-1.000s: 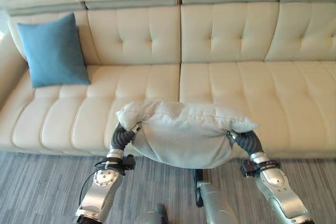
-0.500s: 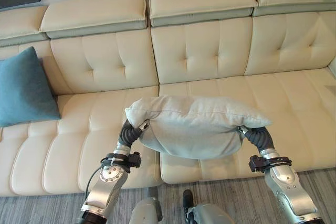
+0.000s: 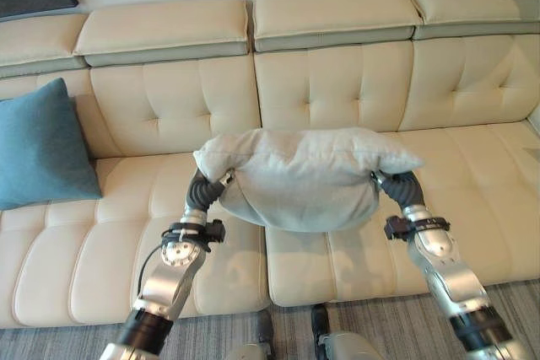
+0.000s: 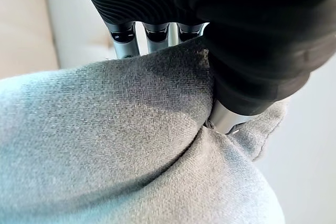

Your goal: Pick up all the scattered cushions and arrange them neatly on the sofa.

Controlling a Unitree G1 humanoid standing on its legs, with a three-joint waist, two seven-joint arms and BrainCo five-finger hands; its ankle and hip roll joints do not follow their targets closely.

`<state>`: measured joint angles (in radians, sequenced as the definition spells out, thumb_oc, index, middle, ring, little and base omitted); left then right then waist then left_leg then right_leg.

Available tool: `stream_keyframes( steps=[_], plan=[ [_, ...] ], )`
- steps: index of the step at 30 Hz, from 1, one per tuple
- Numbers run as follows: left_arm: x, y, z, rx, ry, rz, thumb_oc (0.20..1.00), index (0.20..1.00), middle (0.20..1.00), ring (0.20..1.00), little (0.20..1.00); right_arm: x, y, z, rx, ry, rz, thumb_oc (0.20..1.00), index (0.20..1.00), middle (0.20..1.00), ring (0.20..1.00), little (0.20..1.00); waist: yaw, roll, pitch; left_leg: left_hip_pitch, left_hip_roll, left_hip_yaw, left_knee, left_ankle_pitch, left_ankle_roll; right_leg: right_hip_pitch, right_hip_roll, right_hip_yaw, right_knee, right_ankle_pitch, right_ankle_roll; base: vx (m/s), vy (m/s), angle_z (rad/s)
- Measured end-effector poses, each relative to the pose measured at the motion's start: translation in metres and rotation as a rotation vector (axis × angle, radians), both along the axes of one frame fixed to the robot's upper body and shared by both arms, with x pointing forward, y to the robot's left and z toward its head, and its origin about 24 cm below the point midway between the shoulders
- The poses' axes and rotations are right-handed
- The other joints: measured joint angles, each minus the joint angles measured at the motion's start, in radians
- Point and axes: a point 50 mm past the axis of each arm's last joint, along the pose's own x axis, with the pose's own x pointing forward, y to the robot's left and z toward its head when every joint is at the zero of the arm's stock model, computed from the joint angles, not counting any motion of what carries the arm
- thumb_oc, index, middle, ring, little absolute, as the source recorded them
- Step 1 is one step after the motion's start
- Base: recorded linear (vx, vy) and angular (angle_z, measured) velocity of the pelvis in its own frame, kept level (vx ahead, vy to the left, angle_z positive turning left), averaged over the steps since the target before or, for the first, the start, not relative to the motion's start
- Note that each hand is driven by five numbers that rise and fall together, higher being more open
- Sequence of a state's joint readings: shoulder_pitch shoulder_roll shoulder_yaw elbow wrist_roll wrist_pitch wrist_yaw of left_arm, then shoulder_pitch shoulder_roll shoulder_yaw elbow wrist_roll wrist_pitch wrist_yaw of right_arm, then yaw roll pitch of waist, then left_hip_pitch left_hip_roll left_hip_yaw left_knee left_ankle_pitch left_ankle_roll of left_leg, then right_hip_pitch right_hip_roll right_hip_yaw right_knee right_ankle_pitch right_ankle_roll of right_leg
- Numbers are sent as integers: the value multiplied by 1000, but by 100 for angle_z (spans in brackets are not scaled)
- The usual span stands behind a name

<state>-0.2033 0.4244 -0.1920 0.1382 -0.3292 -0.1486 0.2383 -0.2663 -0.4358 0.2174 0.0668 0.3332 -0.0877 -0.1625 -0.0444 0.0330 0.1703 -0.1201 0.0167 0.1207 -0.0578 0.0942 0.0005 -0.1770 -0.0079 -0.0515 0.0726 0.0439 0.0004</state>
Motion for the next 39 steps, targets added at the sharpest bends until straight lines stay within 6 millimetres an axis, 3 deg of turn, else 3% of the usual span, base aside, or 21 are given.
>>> stream_keyframes(
  steps=[2,6,11,14,15,17,19,23,26,30,33,35,37,39],
  plan=[
    [23,7,16,40,-38,52,200,200,200,200,200,26,15,18,-19,-39,5,200,200,200,200,200,17,5,2,-82,-5,-1,21,22,6,-73,-8,-2,6,24,7,-165,4,4],
    [64,11,48,138,-82,129,200,200,200,200,200,65,26,51,-95,-87,-36,200,200,200,200,200,46,13,17,-186,-6,-4,29,53,0,-172,-11,-6,5,58,15,-79,-8,6],
    [92,4,94,227,-178,163,200,200,200,200,200,92,20,87,-171,-142,-141,200,200,200,200,200,71,29,63,-250,-7,-30,7,71,-31,-227,-13,-30,-11,76,16,-10,-23,15],
    [101,-1,113,254,-223,154,200,200,200,200,200,100,12,107,-186,-179,-190,200,200,200,200,200,79,33,79,-302,-7,-36,-22,103,-23,-268,-9,-38,-52,108,11,-5,-12,12],
    [106,-4,115,260,-207,156,1000,1000,1000,1000,1000,104,10,110,-201,-168,-207,432,432,432,432,432,77,39,88,-319,-9,-40,-22,117,-8,-275,-10,-45,-68,125,5,3,-16,10],
    [108,-7,115,209,-197,146,1000,1000,1000,1000,1000,104,6,113,-175,-167,-220,1000,1000,1000,1000,1000,75,40,102,-334,-12,-49,-22,122,-3,-278,-13,-55,-83,130,4,-14,-23,13],
    [114,-5,124,150,-186,159,1000,1000,1000,1000,1000,109,-1,125,-147,-169,-261,1000,1000,1000,1000,1000,76,41,117,-337,-14,-57,-22,125,-3,-276,-13,-58,-88,129,4,-1,-33,11],
    [117,-1,166,136,-264,153,1000,1000,1000,1000,1000,109,-2,172,-124,-278,-286,1000,1000,1000,1000,1000,75,42,141,-343,-14,-67,-22,126,-5,-265,-11,-63,-115,130,4,7,-43,8],
    [116,10,192,157,-319,174,1000,1000,1000,1000,1000,103,-23,208,-149,-364,-363,1000,1000,1000,1000,1000,74,43,141,-355,-12,-83,-22,129,-9,-264,-8,-81,-129,135,1,33,-33,11],
    [109,32,205,149,-357,231,1000,1000,1000,1000,1000,91,-45,239,-161,-453,-439,1000,1000,1000,1000,1000,74,42,140,-349,-11,-83,-22,129,-9,-258,-7,-81,-129,135,1,21,-12,1],
    [98,53,208,135,-387,261,1000,1000,1000,1000,1000,84,-60,243,-159,-472,-481,1000,1000,1000,1000,1000,66,38,140,-320,-10,-83,-22,128,-10,-227,-7,-79,-131,135,1,69,-16,1],
    [81,74,199,135,-410,288,1000,1000,1000,1000,1000,72,-71,227,-121,-493,-465,1000,1000,1000,1000,1000,52,25,135,-290,-11,-82,-22,125,-14,-194,-6,-78,-138,133,3,57,9,1],
    [60,90,162,102,-380,300,1000,1000,1000,1000,1000,55,-83,185,-74,-462,-447,1000,1000,1000,1000,1000,48,14,131,-239,-10,-80,-22,112,-28,-146,-6,-63,-139,121,18,112,20,-12],
    [14,107,90,146,-239,305,1000,1000,1000,1000,1000,16,-102,98,-84,-303,-428,1000,1000,1000,1000,1000,41,-4,121,-188,-5,-77,-22,70,-36,-100,-1,-54,-141,106,23,172,23,-18]
  ],
)
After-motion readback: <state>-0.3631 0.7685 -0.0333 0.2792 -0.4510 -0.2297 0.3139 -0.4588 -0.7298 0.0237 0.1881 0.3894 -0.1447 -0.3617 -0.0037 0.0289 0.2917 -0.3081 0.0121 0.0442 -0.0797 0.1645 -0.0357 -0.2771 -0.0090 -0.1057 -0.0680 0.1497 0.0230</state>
